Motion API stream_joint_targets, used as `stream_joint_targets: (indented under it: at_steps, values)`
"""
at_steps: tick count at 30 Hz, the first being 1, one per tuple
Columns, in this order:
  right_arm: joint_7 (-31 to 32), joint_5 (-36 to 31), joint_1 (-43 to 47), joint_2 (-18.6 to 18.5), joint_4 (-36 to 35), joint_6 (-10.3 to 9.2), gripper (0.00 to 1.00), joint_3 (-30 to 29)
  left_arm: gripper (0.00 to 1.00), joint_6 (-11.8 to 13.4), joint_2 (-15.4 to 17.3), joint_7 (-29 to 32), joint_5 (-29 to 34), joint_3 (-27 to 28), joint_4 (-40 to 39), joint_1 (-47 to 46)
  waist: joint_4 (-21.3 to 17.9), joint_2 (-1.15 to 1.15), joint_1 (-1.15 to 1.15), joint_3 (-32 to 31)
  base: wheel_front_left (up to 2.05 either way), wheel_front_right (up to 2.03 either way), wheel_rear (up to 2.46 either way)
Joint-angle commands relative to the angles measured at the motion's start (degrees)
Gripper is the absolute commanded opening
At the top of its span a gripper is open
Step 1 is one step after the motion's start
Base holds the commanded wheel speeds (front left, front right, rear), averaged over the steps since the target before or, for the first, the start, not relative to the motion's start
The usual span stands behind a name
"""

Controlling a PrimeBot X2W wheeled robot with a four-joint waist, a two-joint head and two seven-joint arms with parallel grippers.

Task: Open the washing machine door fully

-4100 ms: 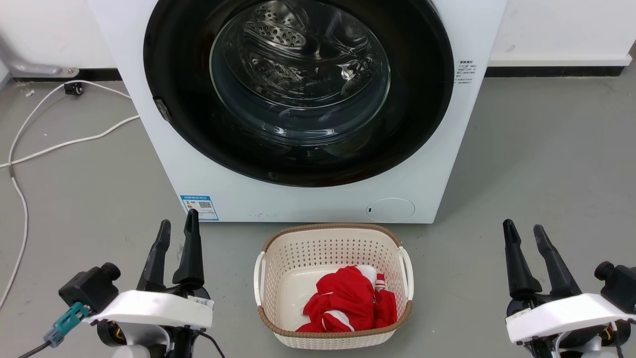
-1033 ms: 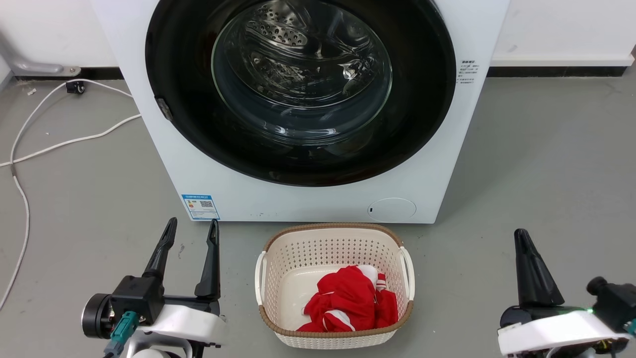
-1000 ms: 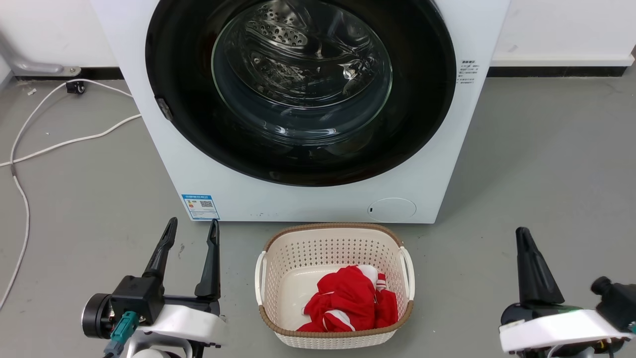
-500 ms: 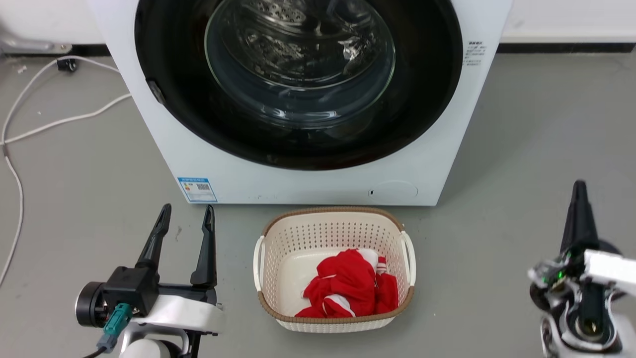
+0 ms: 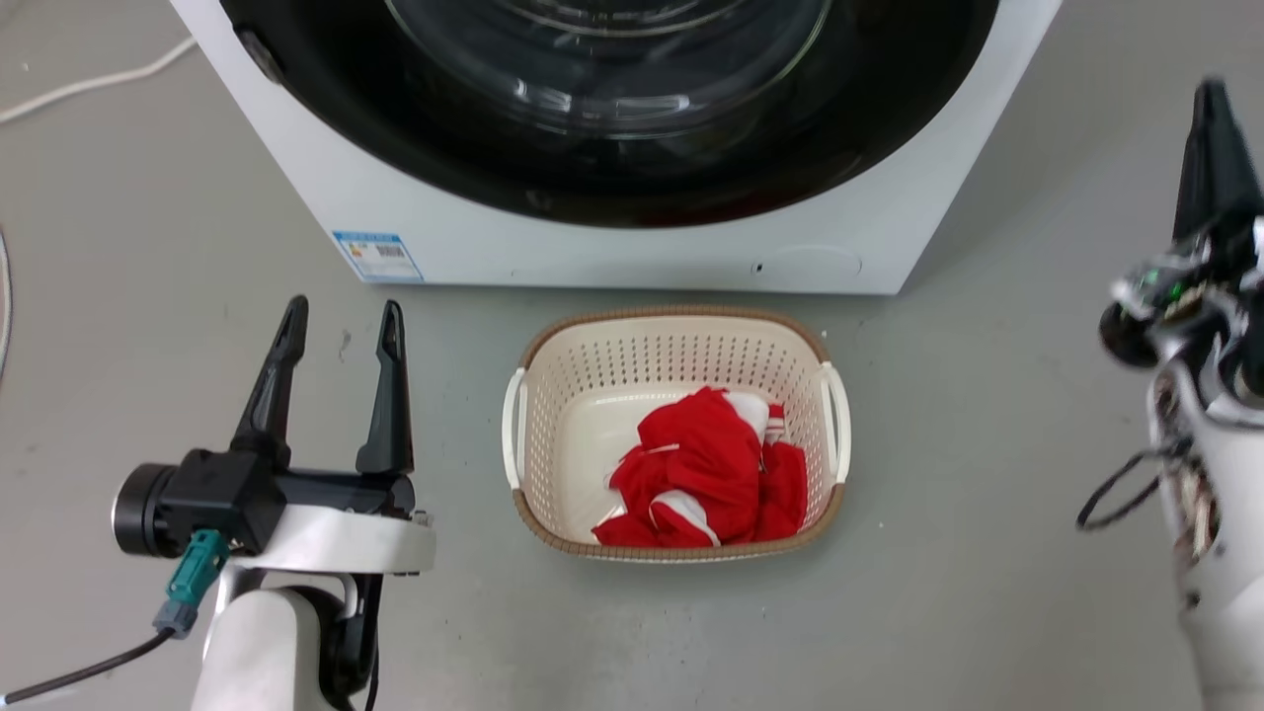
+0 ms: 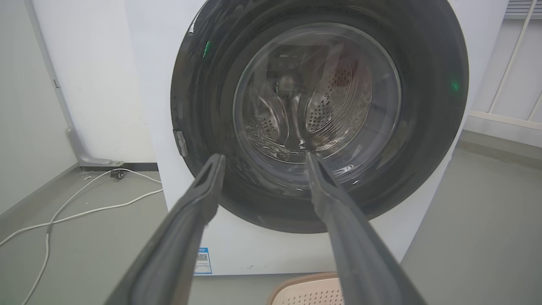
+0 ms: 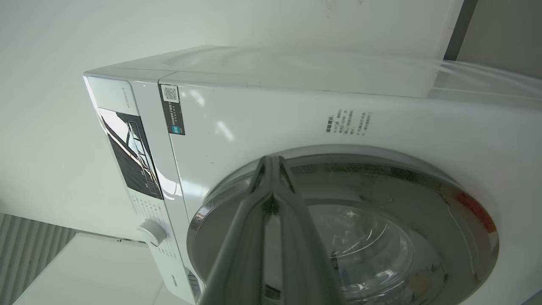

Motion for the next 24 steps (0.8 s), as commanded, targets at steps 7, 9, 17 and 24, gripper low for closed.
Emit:
stream_joint_targets:
  at_steps: [7,9,17,24]
  values:
    - [9.75,0.39,-17.56,-7.06,13.7,0.0,0.0,4.85,1.0,-0.06,0.97,-0.15,-0.7,-0.7,-1.07,-3.9,1.53,0.0,-0.01,5.93,0.0,0.0,0.0]
    - [12.4,-0.25,-21.82,-8.39,17.0,0.0,0.0,6.72,1.0,-0.06,1.18,-0.15,-0.87,-0.91,-1.36,-4.43,1.7,0.0,-0.01,6.83,0.0,0.0,0.0]
    - [22.05,-3.09,-35.99,-10.72,27.08,0.0,0.0,13.24,1.0,-0.08,1.9,-0.15,-1.4,-1.31,-2.3,-6.01,2.2,0.0,-0.01,9.76,0.0,0.0,0.0]
    - [26.26,-6.15,-44.02,-10.51,33.63,0.0,0.0,16.97,1.0,-0.07,2.29,-0.15,-1.56,-1.62,-2.78,-6.67,2.53,0.0,-0.01,11.37,0.0,0.0,0.0]
